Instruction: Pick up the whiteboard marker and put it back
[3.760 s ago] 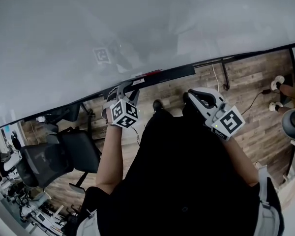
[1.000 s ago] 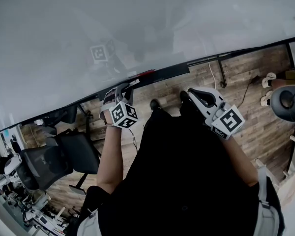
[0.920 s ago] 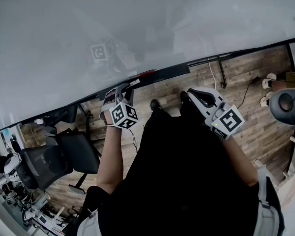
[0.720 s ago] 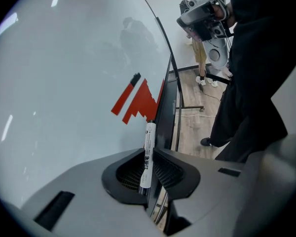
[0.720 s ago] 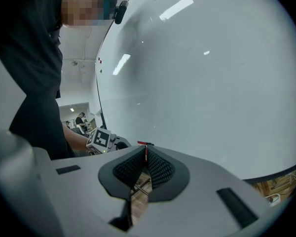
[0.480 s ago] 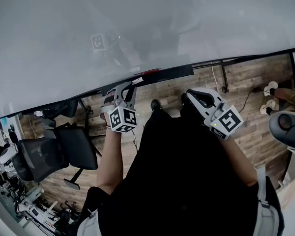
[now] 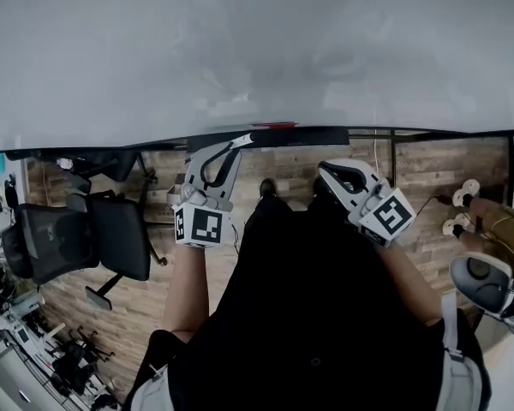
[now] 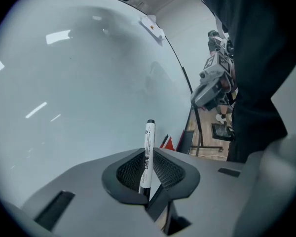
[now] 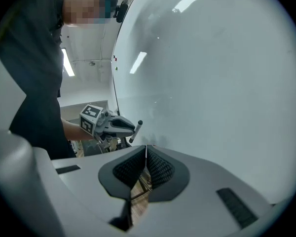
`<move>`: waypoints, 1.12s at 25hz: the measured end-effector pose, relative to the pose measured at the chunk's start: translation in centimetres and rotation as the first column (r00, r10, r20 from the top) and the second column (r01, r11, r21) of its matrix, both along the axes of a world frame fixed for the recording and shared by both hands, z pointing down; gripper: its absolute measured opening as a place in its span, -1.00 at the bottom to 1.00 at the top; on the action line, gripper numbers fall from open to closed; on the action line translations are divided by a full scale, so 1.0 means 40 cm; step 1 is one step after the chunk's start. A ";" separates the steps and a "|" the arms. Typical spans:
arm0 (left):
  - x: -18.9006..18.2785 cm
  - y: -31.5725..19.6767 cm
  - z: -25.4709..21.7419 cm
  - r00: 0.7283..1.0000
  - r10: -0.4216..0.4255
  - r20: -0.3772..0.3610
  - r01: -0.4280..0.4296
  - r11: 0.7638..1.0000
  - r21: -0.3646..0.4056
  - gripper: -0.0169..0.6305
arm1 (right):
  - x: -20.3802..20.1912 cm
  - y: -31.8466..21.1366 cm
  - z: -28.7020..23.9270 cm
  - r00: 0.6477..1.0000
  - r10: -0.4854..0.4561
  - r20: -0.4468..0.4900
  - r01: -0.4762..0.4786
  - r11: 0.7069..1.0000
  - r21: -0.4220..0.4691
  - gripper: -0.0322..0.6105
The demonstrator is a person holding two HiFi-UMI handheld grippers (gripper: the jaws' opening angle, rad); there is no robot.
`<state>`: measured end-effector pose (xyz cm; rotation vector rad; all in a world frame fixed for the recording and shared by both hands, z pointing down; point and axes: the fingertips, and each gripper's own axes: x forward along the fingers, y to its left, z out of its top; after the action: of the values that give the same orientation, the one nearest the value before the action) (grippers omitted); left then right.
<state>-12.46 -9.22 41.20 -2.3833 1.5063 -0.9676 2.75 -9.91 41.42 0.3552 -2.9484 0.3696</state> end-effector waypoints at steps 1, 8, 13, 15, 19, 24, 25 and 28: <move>-0.005 0.005 -0.013 1.000 -0.014 -0.018 0.014 1.000 0.009 -0.75 | -0.014 -0.001 -0.006 1.000 -0.017 0.008 0.017 1.000 0.006 -0.83; -0.038 0.045 -0.132 0.975 -0.071 -0.211 0.095 0.989 0.109 -0.75 | -0.093 0.005 -0.021 0.985 -0.171 0.000 0.171 0.984 0.045 -0.84; -0.082 0.101 -0.222 0.863 -0.152 -0.481 0.247 0.959 0.141 -0.75 | -0.152 0.036 -0.010 0.961 -0.276 -0.014 0.276 0.959 0.058 -0.84; -0.100 0.121 -0.267 0.827 -0.153 -0.542 0.279 0.947 0.159 -0.75 | -0.177 0.039 -0.016 0.950 -0.313 -0.011 0.313 0.948 0.065 -0.84; -0.126 0.162 -0.329 0.794 -0.148 -0.590 0.322 0.925 0.203 -0.75 | -0.223 0.048 -0.045 0.933 -0.360 0.026 0.357 0.931 0.070 -0.83; -0.144 0.209 -0.356 0.768 -0.138 -0.626 0.347 0.911 0.224 -0.75 | -0.259 0.066 -0.088 0.916 -0.398 0.054 0.391 0.915 0.105 -0.84; -0.150 0.217 -0.351 0.761 -0.144 -0.632 0.356 0.908 0.222 -0.75 | -0.263 0.065 -0.094 0.915 -0.400 0.056 0.392 0.913 0.112 -0.84; -0.163 0.236 -0.327 0.743 -0.164 -0.649 0.378 0.903 0.205 -0.75 | -0.266 0.054 -0.105 0.916 -0.396 0.061 0.387 0.914 0.124 -0.84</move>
<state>-18.98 0.22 28.12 -2.3710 2.0828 0.1068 -7.87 -7.73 37.22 -0.2504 -3.0283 0.1726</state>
